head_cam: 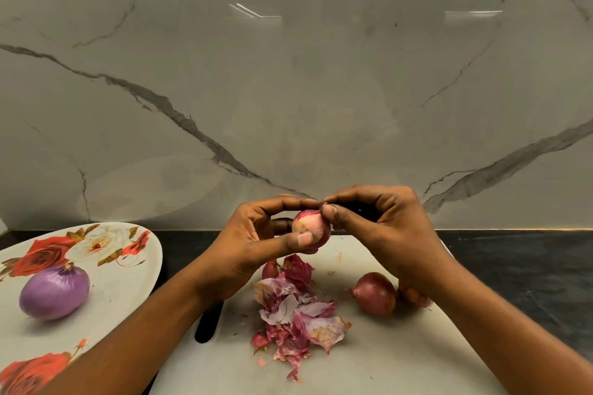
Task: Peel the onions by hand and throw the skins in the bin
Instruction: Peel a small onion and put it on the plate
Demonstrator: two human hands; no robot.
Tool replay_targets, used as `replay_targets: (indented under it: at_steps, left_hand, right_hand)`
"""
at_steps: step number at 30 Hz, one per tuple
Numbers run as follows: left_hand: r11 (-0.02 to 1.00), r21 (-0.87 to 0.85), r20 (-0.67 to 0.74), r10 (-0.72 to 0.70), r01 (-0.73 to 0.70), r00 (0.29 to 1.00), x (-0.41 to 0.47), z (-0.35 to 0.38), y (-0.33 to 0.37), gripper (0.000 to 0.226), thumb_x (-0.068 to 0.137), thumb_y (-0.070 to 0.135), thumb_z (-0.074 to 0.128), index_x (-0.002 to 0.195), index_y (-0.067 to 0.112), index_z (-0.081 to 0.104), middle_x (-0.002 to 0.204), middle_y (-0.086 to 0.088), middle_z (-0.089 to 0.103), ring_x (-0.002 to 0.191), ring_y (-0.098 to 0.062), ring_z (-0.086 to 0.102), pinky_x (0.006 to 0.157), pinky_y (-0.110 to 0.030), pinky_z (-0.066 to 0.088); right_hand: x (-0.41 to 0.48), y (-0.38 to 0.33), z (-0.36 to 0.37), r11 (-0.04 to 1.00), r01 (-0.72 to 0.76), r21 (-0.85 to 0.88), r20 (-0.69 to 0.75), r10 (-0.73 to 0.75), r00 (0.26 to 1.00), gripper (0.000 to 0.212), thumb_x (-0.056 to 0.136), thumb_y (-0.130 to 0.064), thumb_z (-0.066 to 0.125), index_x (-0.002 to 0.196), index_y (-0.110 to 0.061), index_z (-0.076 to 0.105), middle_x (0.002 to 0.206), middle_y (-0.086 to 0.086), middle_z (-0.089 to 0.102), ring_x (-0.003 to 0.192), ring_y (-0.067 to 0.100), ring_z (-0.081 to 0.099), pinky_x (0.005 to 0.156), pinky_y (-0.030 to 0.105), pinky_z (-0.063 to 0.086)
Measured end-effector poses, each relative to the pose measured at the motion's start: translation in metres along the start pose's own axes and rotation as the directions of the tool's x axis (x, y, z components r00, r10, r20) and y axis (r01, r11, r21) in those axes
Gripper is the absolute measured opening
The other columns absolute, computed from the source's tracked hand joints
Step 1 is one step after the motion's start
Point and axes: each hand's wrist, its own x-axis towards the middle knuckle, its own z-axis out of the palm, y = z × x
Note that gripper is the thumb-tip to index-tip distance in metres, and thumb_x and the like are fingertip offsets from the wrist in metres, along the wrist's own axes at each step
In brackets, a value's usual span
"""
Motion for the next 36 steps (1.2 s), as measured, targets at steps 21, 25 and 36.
replay_targets:
  at_steps: [21,25,36]
  left_hand:
    - [0.994,0.064,-0.013,0.094,-0.093,0.995,0.002,-0.003,-0.004,0.044,0.076,0.003,0.086,0.115,0.021,0.078,0.124,-0.004,0.07,0.121,-0.034,0.067,0.094,-0.043,0.061]
    - [0.991,0.075,-0.037,0.11,-0.107,0.993,0.002,-0.006,-0.004,0.048,0.073,-0.001,0.087,0.115,0.02,0.078,0.123,-0.003,0.069,0.122,-0.032,0.066,0.093,-0.043,0.061]
    - [0.988,0.112,-0.083,0.119,-0.109,0.989,0.002,-0.008,-0.003,0.048,0.07,0.0,0.09,0.113,0.017,0.076,0.118,-0.003,0.073,0.118,-0.031,0.069,0.09,-0.041,0.062]
  right_hand:
    - [0.005,-0.01,-0.008,0.885,-0.287,0.366,0.022,0.3,0.954,0.024,0.08,-0.015,0.078,0.098,0.001,0.078,0.093,0.019,0.08,0.091,0.031,0.08,0.073,0.031,0.066]
    - [0.005,-0.011,-0.009,0.918,-0.303,0.255,0.054,0.3,0.952,0.026,0.07,-0.014,0.084,0.09,0.002,0.078,0.086,0.017,0.08,0.082,0.03,0.08,0.067,0.03,0.065]
    - [0.005,-0.011,-0.007,0.961,-0.253,0.115,0.122,0.239,0.963,0.022,0.085,-0.013,0.08,0.106,-0.01,0.081,0.094,0.006,0.082,0.089,0.022,0.08,0.07,0.03,0.065]
